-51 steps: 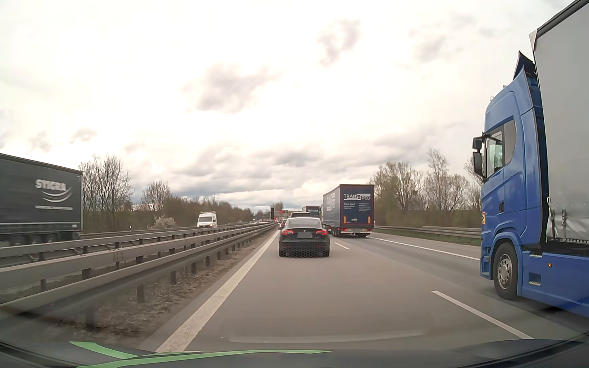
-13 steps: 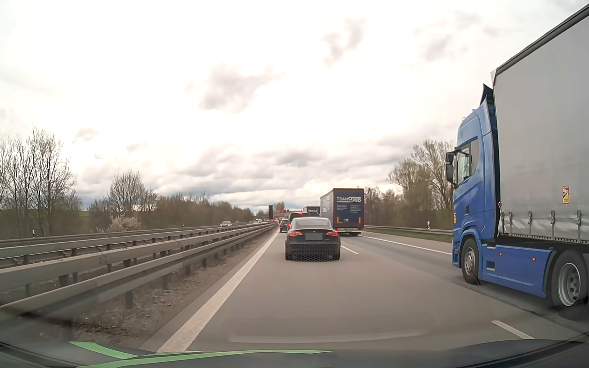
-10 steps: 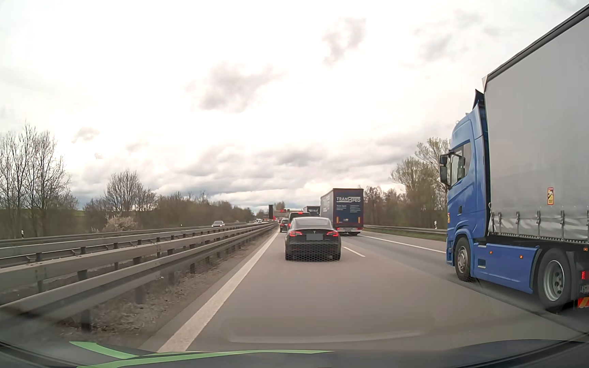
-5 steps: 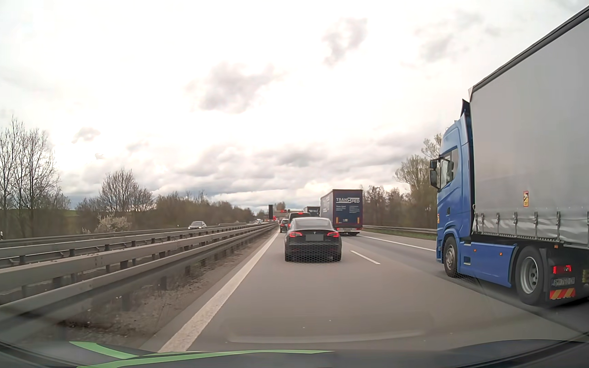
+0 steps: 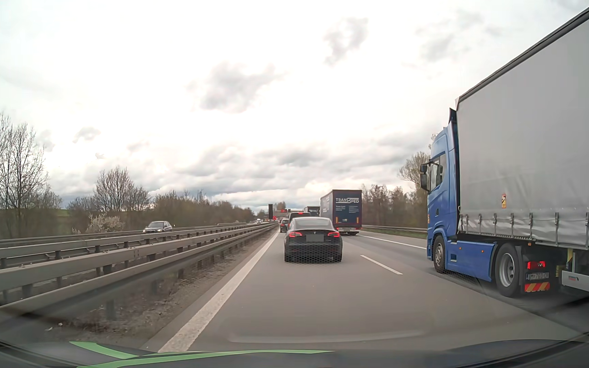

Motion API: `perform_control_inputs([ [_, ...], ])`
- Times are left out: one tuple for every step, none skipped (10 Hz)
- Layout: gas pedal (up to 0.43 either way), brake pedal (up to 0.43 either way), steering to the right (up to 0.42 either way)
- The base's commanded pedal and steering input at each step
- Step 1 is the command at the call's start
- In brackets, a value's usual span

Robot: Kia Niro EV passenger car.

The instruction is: Follow the waypoints while adhering to traffic rules and regulations

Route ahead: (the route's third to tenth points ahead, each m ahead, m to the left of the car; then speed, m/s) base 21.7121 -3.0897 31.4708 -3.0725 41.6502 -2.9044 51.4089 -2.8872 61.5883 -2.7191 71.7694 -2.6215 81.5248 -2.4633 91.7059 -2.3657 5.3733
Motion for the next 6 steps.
perform_control_inputs([
  [0.079,0.000,-0.004],
  [0.067,0.000,-0.004],
  [0.047,0.000,-0.004],
  [0.039,0.000,-0.003],
  [0.028,0.000,-0.003],
  [0.020,0.000,-0.003],
])
